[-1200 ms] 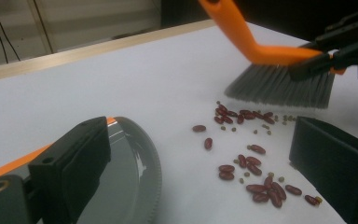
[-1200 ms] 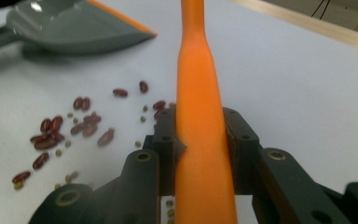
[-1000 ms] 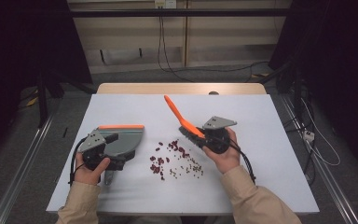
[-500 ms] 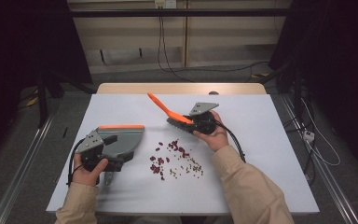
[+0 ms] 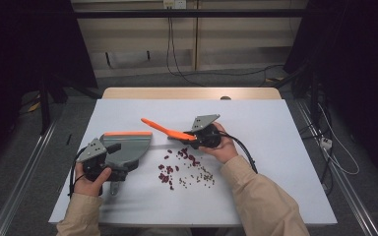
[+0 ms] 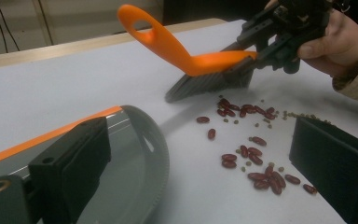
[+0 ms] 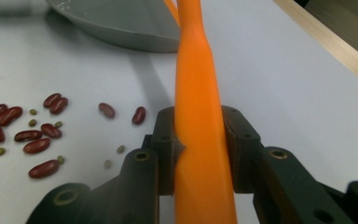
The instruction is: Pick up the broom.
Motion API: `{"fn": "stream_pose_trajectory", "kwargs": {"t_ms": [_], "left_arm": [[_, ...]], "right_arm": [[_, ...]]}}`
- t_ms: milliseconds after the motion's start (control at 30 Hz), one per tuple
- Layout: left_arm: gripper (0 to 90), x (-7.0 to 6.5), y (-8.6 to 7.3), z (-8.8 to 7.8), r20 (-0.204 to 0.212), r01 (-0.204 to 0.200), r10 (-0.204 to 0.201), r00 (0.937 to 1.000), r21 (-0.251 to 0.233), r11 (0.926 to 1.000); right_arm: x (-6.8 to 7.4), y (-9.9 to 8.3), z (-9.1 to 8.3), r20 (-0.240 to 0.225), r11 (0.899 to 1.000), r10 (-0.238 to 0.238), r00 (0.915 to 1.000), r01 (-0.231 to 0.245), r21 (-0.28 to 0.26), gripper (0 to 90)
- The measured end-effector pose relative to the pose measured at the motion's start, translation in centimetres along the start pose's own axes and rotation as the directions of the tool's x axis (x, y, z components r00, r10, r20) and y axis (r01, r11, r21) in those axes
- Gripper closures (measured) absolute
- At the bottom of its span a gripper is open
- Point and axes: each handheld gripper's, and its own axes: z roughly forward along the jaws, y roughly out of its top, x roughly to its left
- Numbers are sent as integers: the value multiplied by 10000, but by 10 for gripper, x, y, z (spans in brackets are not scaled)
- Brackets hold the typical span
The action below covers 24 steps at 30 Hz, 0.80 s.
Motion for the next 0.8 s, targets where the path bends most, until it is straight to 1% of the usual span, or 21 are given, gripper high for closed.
{"fn": "stream_pose_trajectory", "kwargs": {"t_ms": [100, 167, 267, 300, 367, 433, 500, 667, 800], "left_arm": [[54, 1, 0, -1, -18, 13, -13, 10000, -3, 10000], [54, 1, -1, -1, -5, 15, -15, 10000, 0, 10000], [54, 2, -1, -1, -27, 20, -20, 10000, -12, 10000], [54, 2, -1, -2, -43, 17, -17, 10000, -22, 10000], [54, 2, -1, -2, 1, 24, -24, 10000, -50, 10000], [54, 3, -1, -3, -43, 42, -43, 10000, -40, 10000], [54, 4, -1, -4, -87, 47, -47, 10000, -35, 10000], [54, 5, -2, -4, -144, 67, -67, 9999, -17, 10000], [54, 6, -2, -4, -154, 60, -60, 9999, 12, 10000]], "right_arm": [[4, -1, -2, -318, 9999, -123, 9994, 125, 44, 697], [8, -1, -4, -396, 9994, -313, 9987, 318, 115, 697], [13, -2, -7, -608, 9989, -442, 9972, 448, 98, 696], [15, -2, -7, -619, 9985, -525, 9967, 536, 149, 696], [18, -3, -9, -704, 9986, -495, 9963, 507, 144, 696], [20, -3, -11, -802, 9987, -476, 9956, 490, 153, 696], [22, -4, -13, -905, 9983, -559, 9943, 572, 122, 695], [29, -5, -15, -984, 9970, -728, 9925, 752, 207, 695], [33, -4, -18, -1076, 9965, -765, 9912, 795, 240, 694]]}}
